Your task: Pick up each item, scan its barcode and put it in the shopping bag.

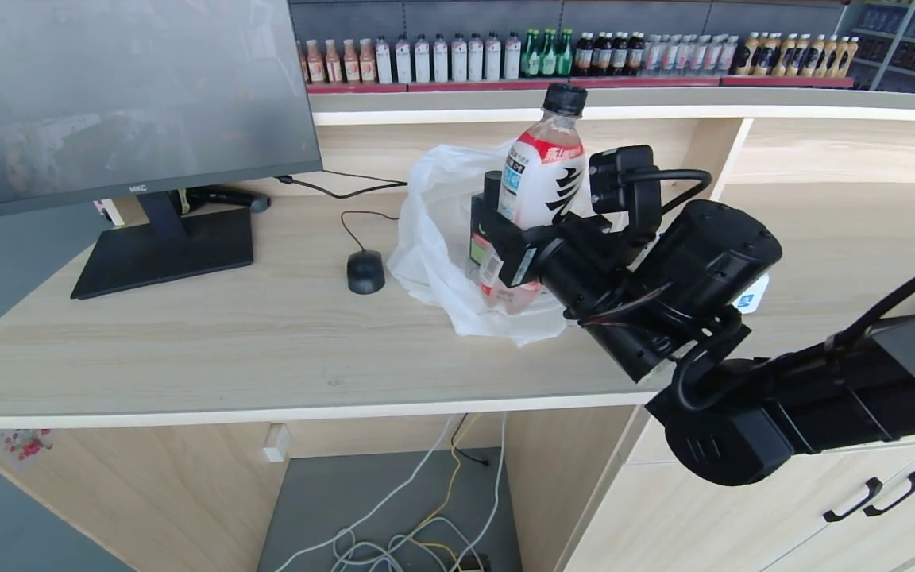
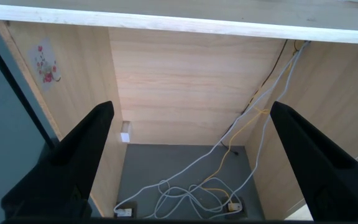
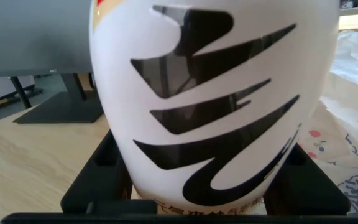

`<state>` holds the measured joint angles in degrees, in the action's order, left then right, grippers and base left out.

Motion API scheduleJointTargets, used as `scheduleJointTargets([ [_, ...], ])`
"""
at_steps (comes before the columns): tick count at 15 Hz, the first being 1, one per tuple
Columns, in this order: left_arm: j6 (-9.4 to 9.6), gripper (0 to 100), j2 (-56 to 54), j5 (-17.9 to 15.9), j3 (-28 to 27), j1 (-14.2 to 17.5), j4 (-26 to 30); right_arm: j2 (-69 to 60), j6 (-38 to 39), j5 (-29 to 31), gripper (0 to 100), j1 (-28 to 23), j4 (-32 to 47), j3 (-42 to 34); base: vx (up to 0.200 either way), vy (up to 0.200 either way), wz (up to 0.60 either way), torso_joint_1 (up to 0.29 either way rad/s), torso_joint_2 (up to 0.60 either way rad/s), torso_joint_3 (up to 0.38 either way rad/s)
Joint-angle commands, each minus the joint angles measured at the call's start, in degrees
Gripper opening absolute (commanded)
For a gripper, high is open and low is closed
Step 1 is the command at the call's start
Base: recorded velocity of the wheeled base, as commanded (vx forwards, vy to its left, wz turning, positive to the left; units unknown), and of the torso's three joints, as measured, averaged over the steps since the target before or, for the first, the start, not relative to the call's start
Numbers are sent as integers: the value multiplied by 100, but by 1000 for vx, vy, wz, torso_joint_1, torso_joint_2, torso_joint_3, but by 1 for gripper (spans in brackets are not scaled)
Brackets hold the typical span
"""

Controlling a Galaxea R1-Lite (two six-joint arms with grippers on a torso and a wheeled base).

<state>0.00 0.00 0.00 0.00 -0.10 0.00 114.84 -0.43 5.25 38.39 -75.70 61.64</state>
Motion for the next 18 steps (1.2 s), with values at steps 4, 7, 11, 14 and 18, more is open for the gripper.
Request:
scheduleJointTargets([
  [4,0,100,0,0,0,1,0,610,-142,-139,0,-24,346,850,0,0,0,0,0,0],
  [7,0,100,0,0,0,1,0,742,-151,-227,0,-51,732,1325,0,0,0,0,0,0],
  [11,0,100,0,0,0,1,0,874,-151,-288,0,-306,803,1571,0,0,0,0,0,0],
  [14,0,100,0,0,0,1,0,874,-142,-288,0,-402,794,1544,0,0,0,0,0,0],
  [18,0,100,0,0,0,1,0,900,-124,-332,0,-596,794,1518,0,0,0,0,0,0],
])
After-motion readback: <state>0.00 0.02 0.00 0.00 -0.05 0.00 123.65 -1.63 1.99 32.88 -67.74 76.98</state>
